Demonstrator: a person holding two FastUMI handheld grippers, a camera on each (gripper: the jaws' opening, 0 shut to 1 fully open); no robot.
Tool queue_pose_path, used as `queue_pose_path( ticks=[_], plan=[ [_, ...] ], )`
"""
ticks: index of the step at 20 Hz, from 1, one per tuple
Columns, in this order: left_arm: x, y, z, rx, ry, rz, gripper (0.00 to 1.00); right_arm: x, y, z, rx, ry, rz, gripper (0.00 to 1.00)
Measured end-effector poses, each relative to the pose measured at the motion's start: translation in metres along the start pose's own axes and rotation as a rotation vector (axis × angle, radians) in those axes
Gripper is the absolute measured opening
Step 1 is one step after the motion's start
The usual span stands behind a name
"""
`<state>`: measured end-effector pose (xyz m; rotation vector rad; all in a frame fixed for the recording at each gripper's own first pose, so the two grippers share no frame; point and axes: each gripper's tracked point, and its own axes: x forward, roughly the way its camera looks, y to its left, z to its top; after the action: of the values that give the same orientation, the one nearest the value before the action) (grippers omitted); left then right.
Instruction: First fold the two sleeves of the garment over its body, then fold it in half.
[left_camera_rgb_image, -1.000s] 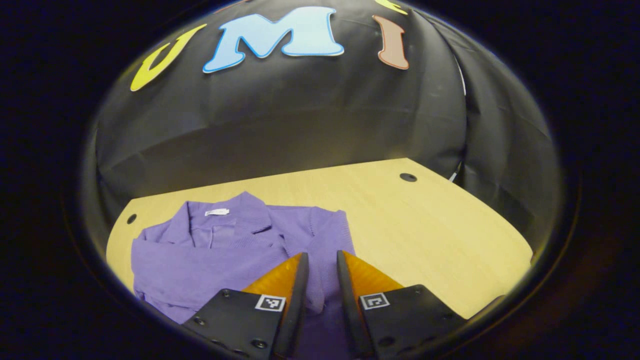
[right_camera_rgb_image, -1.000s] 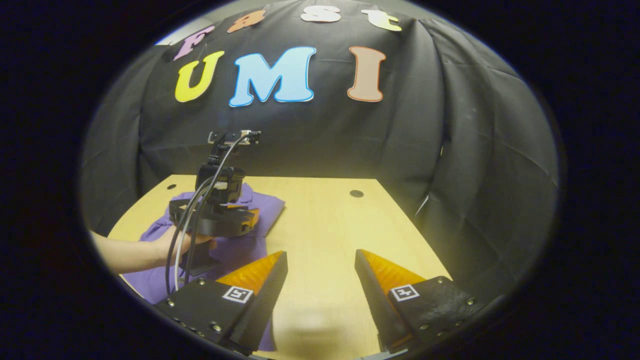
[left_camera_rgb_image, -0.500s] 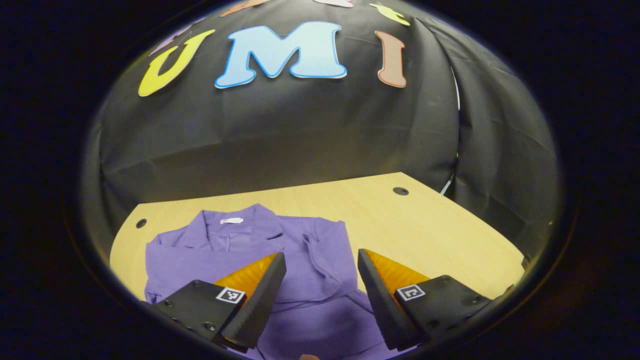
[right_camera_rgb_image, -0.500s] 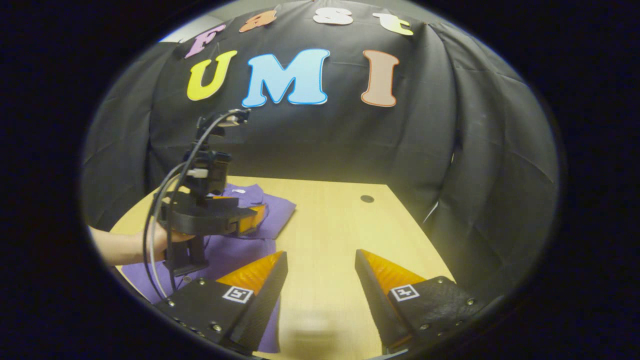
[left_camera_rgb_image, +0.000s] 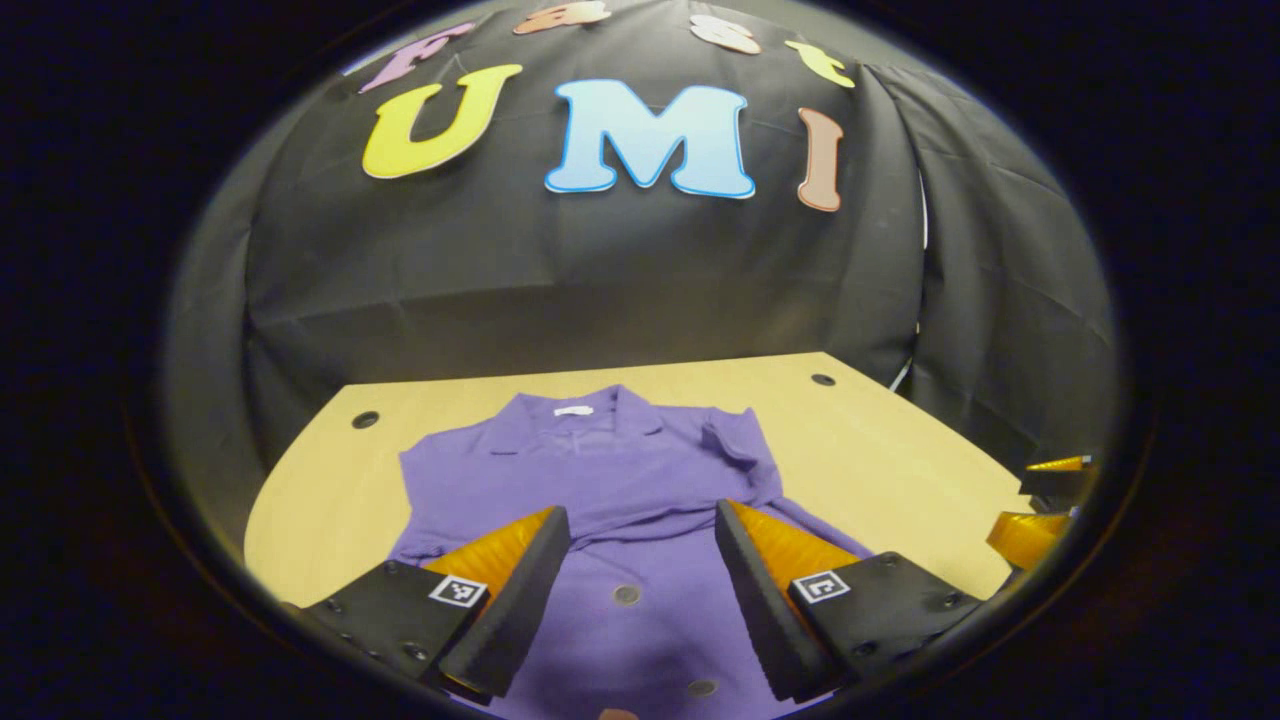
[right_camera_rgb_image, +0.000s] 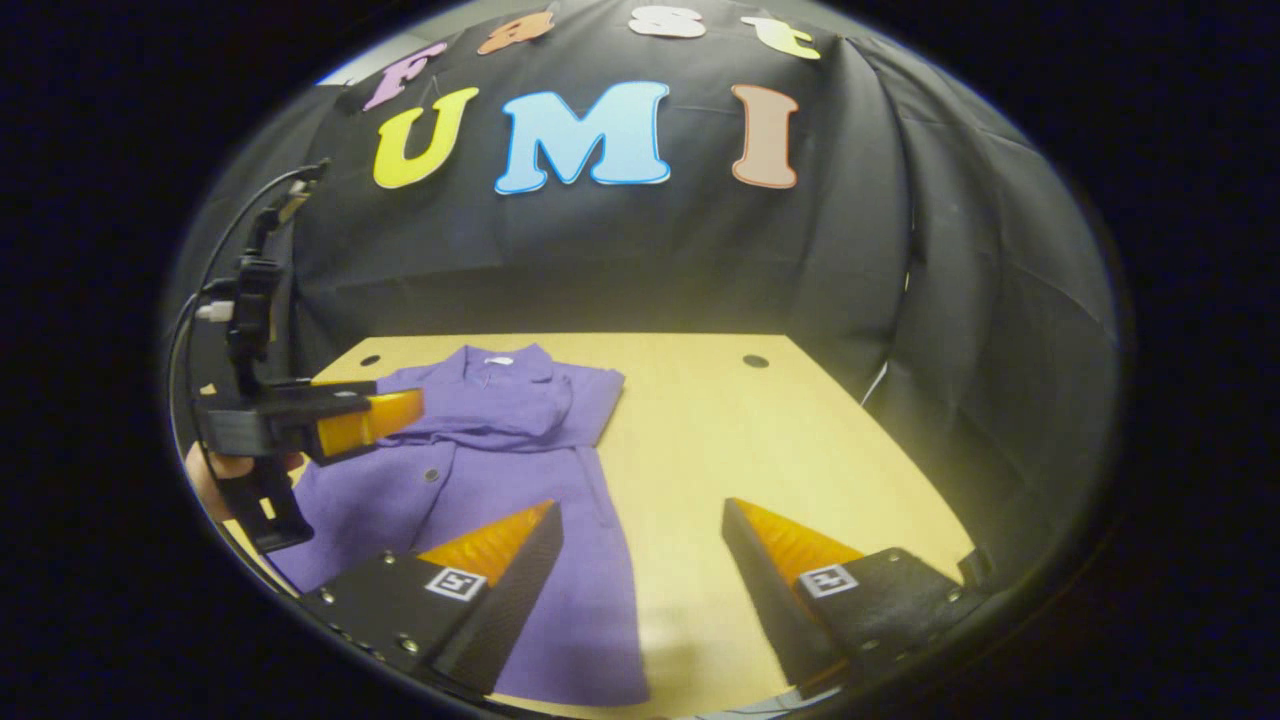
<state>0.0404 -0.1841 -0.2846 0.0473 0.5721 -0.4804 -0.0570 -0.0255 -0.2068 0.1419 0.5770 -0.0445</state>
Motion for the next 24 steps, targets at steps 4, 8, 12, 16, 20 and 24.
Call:
queue_pose_path(
  ticks=[4, 8, 12, 16, 20, 24],
  plan=[
    [-0.055, 0.040, -0.045, -0.006, 0.037, 0.003, 0.95, -0.017, 0.004, -0.037, 0.007, 0.056, -0.052, 0.96],
    [-0.107, 0.077, -0.088, -0.034, 0.075, 0.055, 0.95, -0.035, 0.007, -0.071, 0.019, 0.117, -0.062, 0.96],
    [-0.152, 0.104, -0.129, -0.059, 0.107, 0.094, 0.95, -0.048, 0.010, -0.093, 0.046, 0.162, -0.071, 0.96],
    [-0.188, 0.130, -0.161, -0.115, 0.141, 0.142, 0.95, -0.056, 0.013, -0.116, 0.032, 0.193, -0.053, 0.96],
    [-0.216, 0.144, -0.187, -0.146, 0.172, 0.187, 0.95, -0.058, 0.016, -0.131, -0.003, 0.220, -0.023, 0.97],
    [-0.232, 0.145, -0.212, -0.144, 0.219, 0.202, 0.95, -0.054, 0.020, -0.142, -0.011, 0.246, 0.009, 0.97]
  ],
)
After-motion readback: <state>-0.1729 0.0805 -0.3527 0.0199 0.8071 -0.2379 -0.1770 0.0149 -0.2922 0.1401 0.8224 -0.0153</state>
